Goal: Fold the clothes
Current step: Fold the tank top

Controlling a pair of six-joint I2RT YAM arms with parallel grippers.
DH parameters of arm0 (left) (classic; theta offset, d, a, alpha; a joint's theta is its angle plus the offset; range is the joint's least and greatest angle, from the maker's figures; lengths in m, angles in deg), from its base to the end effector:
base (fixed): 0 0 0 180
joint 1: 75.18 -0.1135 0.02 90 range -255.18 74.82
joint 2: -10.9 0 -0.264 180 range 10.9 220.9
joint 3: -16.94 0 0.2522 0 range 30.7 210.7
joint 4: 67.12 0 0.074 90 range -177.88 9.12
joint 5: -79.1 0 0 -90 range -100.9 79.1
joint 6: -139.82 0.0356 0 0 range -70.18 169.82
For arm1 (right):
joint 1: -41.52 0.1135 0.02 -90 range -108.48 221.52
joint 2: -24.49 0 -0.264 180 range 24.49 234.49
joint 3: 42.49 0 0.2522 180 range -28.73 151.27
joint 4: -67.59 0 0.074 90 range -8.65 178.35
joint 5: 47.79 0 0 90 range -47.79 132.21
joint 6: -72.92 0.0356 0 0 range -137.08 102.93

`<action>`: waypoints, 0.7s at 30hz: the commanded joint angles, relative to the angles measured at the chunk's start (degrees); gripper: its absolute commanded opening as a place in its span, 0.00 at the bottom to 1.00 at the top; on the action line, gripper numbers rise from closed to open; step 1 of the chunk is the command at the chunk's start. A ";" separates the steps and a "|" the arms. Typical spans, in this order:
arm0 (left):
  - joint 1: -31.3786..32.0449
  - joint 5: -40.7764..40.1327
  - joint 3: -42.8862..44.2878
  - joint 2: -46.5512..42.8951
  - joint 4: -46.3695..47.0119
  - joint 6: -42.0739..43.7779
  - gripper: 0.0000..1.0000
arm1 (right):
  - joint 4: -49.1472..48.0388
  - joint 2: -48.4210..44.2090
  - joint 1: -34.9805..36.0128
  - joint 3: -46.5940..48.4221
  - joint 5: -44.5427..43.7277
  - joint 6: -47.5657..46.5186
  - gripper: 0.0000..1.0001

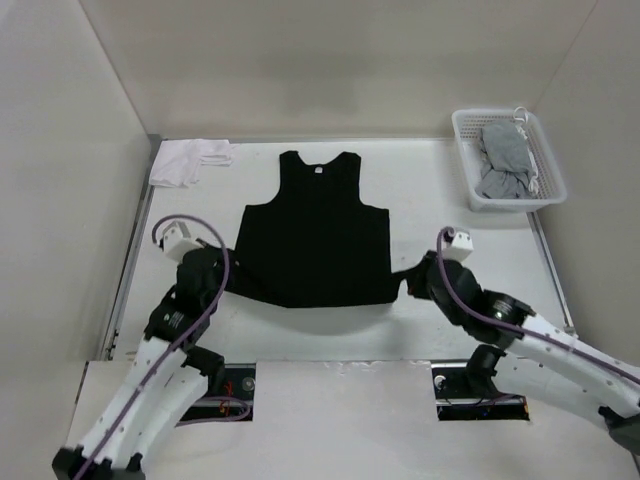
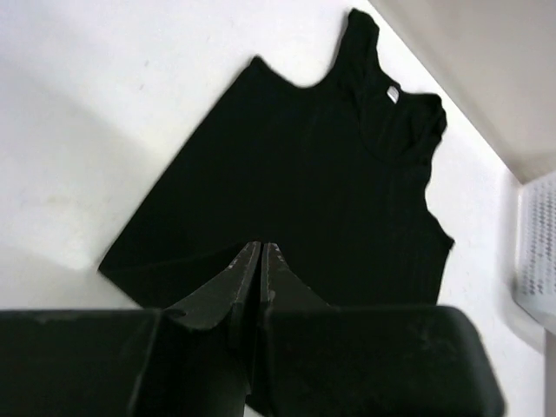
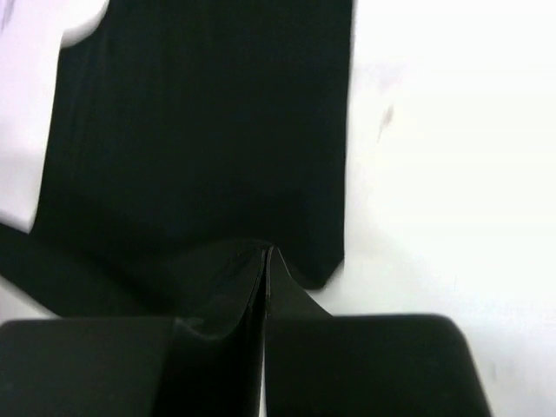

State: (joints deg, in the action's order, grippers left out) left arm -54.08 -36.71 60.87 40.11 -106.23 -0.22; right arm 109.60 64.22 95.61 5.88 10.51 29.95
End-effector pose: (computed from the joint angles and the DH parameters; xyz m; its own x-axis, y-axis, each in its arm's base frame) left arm 0.1269 -0.0324 0.2626 -0.2123 -0.6577 -0.7227 -0.3248 0.7450 -0.5826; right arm 0.1051 0.1133 0.2628 -0.5358 0.3215 -0.7807 -0.0582 0.9084 0.4141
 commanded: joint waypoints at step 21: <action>-15.79 6.02 54.97 82.29 35.72 5.56 0.18 | -29.92 80.57 -42.88 68.20 30.57 -11.44 0.15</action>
State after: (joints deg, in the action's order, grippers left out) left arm -69.55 -33.10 109.68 117.11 -72.17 3.95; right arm 78.35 138.79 53.14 67.39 39.36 17.99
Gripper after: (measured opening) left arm 0.156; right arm 0.123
